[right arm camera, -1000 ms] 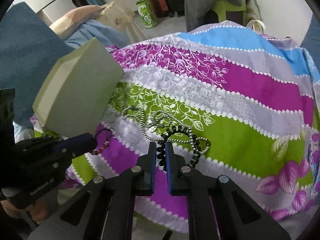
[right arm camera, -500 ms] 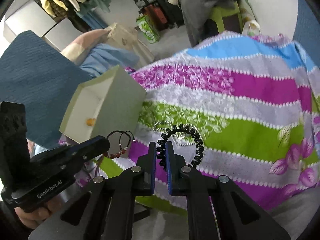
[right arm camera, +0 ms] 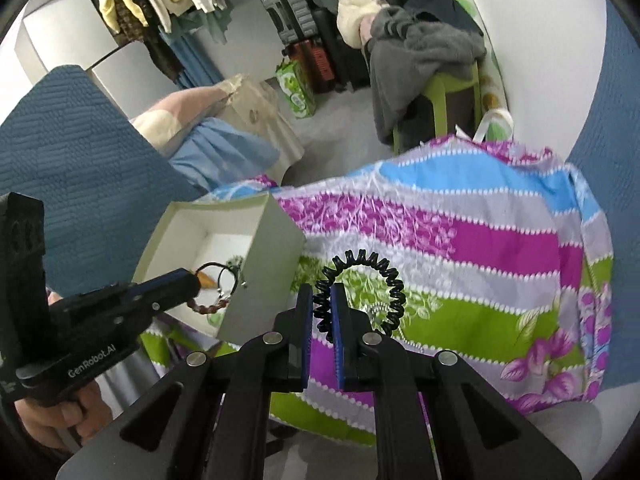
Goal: Organize jewelry
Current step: 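Carry both held bracelets over the open box, then open the right tool over the box while the left tool releases its bracelet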
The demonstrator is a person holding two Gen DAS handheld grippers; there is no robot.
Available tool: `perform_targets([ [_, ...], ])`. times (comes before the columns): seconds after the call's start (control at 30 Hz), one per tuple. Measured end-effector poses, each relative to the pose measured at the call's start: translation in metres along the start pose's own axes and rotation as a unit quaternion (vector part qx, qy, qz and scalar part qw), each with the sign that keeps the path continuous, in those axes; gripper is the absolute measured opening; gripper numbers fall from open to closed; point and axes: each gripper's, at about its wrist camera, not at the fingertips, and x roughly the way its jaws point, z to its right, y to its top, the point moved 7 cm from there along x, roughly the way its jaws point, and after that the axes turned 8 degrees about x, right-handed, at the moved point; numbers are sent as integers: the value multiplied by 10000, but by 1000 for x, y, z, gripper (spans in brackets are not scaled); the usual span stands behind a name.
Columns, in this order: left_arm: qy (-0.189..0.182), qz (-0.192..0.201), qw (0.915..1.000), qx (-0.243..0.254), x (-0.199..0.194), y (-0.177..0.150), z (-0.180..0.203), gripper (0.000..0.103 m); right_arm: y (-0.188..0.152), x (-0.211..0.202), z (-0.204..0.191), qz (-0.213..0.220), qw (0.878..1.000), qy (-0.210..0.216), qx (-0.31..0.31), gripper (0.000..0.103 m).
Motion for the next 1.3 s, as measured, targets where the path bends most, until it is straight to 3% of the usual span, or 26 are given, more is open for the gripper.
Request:
perform_targets([
  [0.33,173,167,9997,-66,-36,29,-40,5,37,-32,-53,436,9986,19,-299,7],
  [0.63,371,401,9981,-278,-65,38,-93,5,46,-20,-107,597,9951,53,-781,7],
  [0.93,480,211,9982,-291,-50,21,-127,6,26,34,-135,89,9959,156,-883,7],
  [1.3,540,-333,9964,-566,1,-35,-172,6,-13,102,-141,-594,9924,147,-1063,7],
])
